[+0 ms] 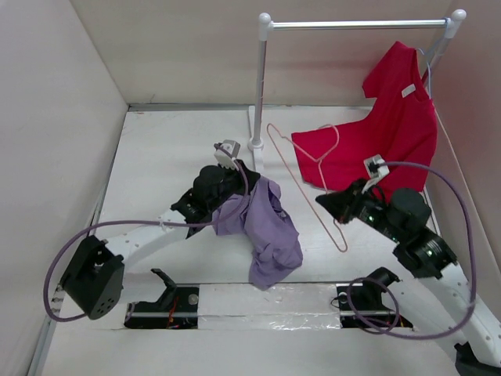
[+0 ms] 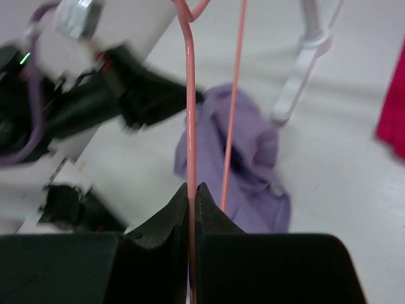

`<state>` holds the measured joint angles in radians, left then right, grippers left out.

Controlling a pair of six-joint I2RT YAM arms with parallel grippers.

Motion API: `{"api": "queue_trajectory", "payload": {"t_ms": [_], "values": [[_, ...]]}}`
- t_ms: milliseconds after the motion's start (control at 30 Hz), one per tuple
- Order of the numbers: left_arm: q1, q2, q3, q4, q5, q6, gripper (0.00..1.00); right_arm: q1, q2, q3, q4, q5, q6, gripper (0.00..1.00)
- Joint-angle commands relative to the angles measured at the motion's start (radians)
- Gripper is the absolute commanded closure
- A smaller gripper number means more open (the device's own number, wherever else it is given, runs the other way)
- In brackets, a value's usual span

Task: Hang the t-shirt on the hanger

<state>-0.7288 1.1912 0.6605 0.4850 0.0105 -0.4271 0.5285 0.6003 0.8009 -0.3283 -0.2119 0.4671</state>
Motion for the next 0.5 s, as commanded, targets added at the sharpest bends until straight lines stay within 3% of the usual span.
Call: {"api": "queue_trajectory", "payload": {"t_ms": [0, 167, 300, 467], "values": [[0.087, 0.079, 0.121, 0.081, 0.015, -0.019, 1.00, 0.079, -0.117, 0.035, -0.188, 0.032, 0.059, 1.00], [0.209, 0.191, 0.169, 0.141, 0.137, -0.082, 1.00, 0.151, -0.165, 0.130, -0.392, 0.033, 0.085, 1.00], [0.209, 0.238, 0.217, 0.132, 0.137, -0.076, 1.00, 0.151, -0.158, 0.210, -0.562, 0.037, 0.071, 1.00], [0.209, 0.226, 0.189, 0.165, 0.166, -0.094, 1.00, 0.151, -0.149, 0.201, -0.624, 0.060, 0.053, 1.00]]}}
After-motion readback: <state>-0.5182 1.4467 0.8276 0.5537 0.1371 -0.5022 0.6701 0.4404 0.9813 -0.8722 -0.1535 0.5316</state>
